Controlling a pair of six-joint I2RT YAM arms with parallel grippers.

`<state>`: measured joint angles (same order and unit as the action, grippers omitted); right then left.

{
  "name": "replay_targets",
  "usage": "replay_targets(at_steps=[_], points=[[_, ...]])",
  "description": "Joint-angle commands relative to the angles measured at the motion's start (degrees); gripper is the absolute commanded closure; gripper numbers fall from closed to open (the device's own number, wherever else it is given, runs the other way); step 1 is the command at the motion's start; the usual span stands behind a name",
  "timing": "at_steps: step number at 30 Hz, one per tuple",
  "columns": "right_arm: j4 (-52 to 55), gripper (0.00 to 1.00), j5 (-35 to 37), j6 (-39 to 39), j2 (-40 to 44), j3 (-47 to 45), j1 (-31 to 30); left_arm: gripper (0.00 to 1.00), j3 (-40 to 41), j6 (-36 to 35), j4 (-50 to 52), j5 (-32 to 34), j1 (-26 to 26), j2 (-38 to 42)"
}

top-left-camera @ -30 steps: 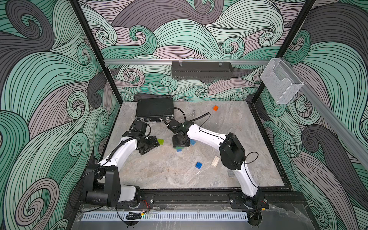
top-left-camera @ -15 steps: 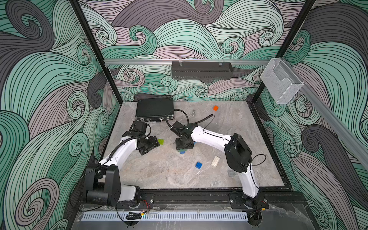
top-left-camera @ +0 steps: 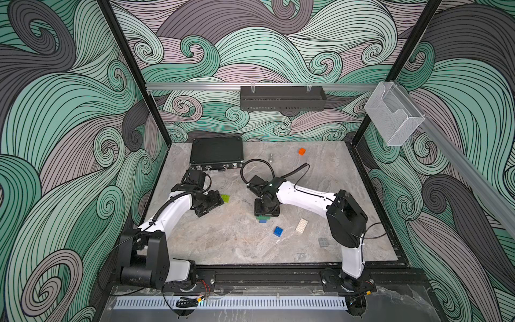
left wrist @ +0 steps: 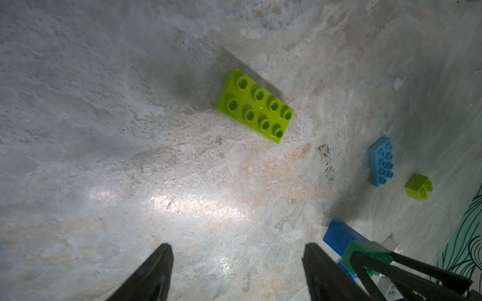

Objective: Assemble a carrot with lego
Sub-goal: Move the lego brick at the center of the board.

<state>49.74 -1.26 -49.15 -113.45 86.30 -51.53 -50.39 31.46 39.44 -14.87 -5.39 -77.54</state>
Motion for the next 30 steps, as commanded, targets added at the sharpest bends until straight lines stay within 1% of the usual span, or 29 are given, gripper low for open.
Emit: replay_targets(at_steps=[1,3,6,8,12,17,23,30], points=[[5.5,0.80,-0.7,-2.0,-3.4,-3.5,-0.2,0.21,0.4,-0.6,-0.2,-0.2,0.2,0.9],[5.0,0.71,-0.8,-2.0,-3.3,-3.5,-0.2,0.21,0.4,-0.6,-0.2,-0.1,0.2,1.1],[4.9,0.62,-0.1,-2.0,-2.7,-3.5,-0.3,0.21,0.5,-0.5,-0.2,0.0,0.2,1.3],[4.9,0.58,0.5,-1.8,-2.2,-3.4,-0.2,0.21,0.6,-0.4,-0.3,0.0,0.2,1.4],[4.9,0.51,1.3,-1.5,-0.9,-2.9,-0.2,0.21,0.6,-0.5,-0.3,0.1,0.2,1.6],[4.9,0.47,1.6,-1.3,0.0,-2.5,-0.3,0.21,0.6,-0.5,-0.3,0.1,0.2,1.7],[4.8,0.36,1.7,-1.2,0.1,-2.8,-0.6,0.21,0.6,-0.4,-0.4,0.1,0.2,1.9],[4.3,0.25,2.1,-1.1,1.1,-2.5,-0.7,0.21,0.8,-0.3,-0.6,0.1,0.2,2.0]])
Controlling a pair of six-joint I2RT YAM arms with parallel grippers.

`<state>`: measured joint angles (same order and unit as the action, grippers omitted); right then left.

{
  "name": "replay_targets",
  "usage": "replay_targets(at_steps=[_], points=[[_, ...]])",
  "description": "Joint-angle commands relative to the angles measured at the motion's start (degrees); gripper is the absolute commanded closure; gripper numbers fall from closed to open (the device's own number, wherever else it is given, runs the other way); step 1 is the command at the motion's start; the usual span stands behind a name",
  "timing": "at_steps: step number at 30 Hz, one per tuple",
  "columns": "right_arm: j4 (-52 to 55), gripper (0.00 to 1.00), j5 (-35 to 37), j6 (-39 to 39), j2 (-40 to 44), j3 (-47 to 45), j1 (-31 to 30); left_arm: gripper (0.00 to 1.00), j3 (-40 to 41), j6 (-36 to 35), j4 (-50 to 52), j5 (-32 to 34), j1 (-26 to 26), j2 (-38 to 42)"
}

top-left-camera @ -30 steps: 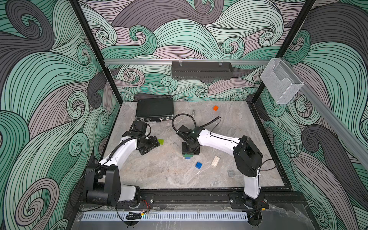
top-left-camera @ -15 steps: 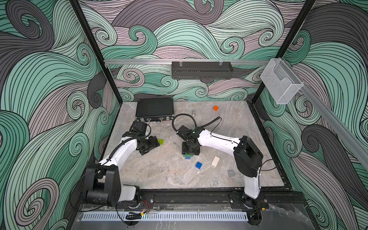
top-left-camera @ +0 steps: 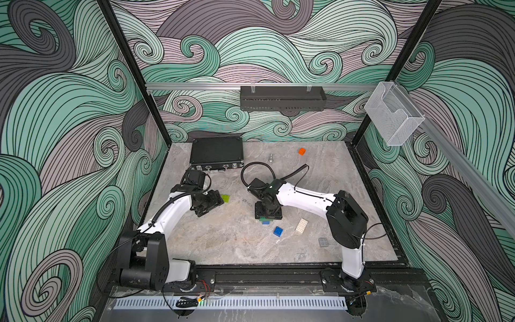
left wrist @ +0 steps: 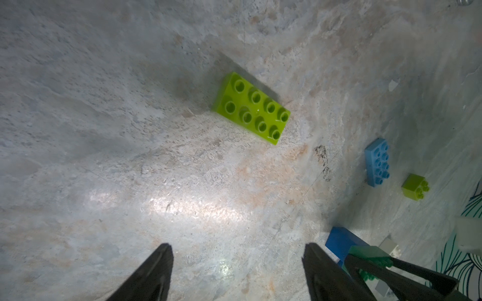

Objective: Assemble a carrot with lego
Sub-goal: Move the lego brick at the center of the board.

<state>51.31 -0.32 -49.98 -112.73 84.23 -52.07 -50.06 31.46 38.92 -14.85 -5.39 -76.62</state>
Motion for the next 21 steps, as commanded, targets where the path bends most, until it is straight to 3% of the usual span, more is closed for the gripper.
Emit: replay_targets(at_steps=[1,10,21], points=[[2.6,0.24,1.2,-0.2,0.5,-0.5,-0.2,0.21,0.4,-0.3,-0.2,0.1,0.2,1.2],[1.4,0.11,3.1,1.8,3.6,0.7,-0.1,0.20,0.4,-0.5,-0.3,0.0,0.2,1.3],[3.7,0.14,1.3,3.5,20.8,-10.2,7.2,0.19,-0.8,-1.6,-1.7,-0.7,-2.8,-0.1]])
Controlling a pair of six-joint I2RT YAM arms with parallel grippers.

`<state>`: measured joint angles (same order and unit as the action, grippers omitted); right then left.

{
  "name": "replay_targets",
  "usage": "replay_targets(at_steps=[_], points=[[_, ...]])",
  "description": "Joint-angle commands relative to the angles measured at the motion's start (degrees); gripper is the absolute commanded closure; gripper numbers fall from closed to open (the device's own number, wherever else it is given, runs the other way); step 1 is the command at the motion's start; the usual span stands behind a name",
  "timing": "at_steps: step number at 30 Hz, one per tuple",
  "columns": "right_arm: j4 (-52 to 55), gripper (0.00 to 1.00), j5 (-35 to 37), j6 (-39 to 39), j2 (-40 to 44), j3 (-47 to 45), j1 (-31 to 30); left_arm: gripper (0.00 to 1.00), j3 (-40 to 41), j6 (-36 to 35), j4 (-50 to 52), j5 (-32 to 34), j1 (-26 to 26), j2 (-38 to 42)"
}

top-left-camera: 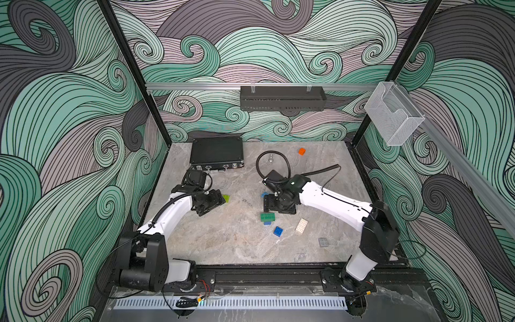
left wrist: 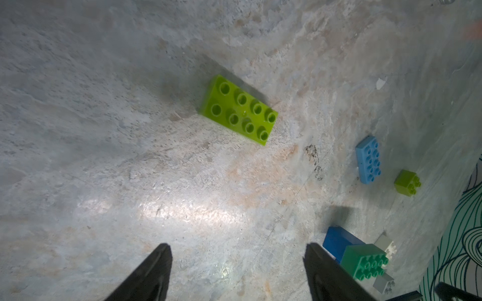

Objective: Assemble a carrot with lego
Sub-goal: Move the lego brick at the center of the board, then adjust the lego brick at the center of the board.

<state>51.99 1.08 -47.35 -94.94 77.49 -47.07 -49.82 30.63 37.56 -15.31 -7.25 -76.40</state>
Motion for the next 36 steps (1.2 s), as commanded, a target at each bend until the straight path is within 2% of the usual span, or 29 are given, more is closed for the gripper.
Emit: replay_targets(at_steps=[1,7,13,23,30,33,36], points=[[3.1,0.14,0.2,0.8,4.9,-5.3,3.2,0.19,-1.4,-0.7,-0.3,0.0,-1.3,-0.6],[1.0,0.10,-3.8,-1.9,10.6,-17.7,10.1,0.19,-2.4,-0.7,-0.8,0.3,-1.9,-2.0],[-14.6,0.06,-10.3,-10.3,14.8,-30.6,12.4,0.19,-1.8,-0.6,-1.5,0.5,-2.1,-2.6],[-29.1,0.06,-14.0,-21.8,15.3,-37.3,12.1,0.19,-1.6,-0.4,-1.8,1.2,-2.1,-2.9],[-39.0,0.06,-15.7,-24.1,13.3,-37.3,12.2,0.19,-1.8,-0.3,-2.0,1.2,-2.1,-3.3],[-35.2,0.06,-15.1,-20.7,13.2,-34.6,12.5,0.19,-1.7,-0.4,-2.0,1.2,-2.1,-3.3],[-17.8,0.06,-11.8,-9.8,11.1,-25.9,12.7,0.19,-1.8,-0.4,-2.0,1.2,-2.1,-3.4]])
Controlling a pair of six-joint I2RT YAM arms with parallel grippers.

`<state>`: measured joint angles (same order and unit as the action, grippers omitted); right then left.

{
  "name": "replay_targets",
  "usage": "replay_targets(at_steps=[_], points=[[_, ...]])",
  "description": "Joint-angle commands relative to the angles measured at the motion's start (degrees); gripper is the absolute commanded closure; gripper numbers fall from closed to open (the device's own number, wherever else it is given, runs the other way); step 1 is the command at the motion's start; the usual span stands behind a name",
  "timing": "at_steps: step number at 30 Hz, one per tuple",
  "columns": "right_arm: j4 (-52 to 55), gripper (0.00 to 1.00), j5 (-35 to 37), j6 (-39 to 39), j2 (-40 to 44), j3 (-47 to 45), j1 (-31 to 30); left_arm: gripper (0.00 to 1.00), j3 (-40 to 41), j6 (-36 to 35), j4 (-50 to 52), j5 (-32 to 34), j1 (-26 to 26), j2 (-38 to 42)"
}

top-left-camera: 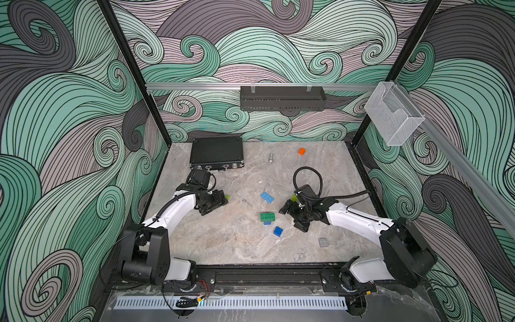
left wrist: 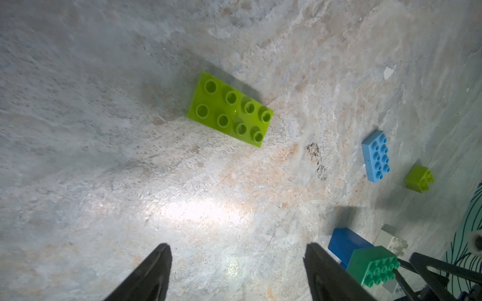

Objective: Assemble a carrot with lego
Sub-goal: Adjust the lego brick at the center of the board, then pick up the lego brick from the center of the board.

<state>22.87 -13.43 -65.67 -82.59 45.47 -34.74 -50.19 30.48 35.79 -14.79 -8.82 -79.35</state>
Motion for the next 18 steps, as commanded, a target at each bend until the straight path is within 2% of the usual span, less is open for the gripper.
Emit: replay_targets(at_steps=[1,4,6,13,18], points=[[15.4,0.06,3.9,11.9,-2.0,8.5,0.3,0.19,-1.4,-0.2,-0.1,0.6,-0.5,-0.5],[24.5,0.07,9.0,18.9,-3.6,12.3,0.3,0.19,-1.4,-0.2,-0.4,0.4,-0.5,-0.6],[26.8,0.07,11.3,21.1,-4.6,12.6,0.4,0.19,-1.5,-0.3,-0.6,0.0,-0.5,-0.8],[25.1,0.03,13.1,24.1,-8.2,11.0,0.6,0.16,-1.1,-1.9,-1.5,-2.3,-0.6,0.0],[24.8,0.04,14.6,25.8,-11.0,11.9,0.9,0.16,-1.1,-2.4,-1.9,-3.7,-0.7,-0.1]])
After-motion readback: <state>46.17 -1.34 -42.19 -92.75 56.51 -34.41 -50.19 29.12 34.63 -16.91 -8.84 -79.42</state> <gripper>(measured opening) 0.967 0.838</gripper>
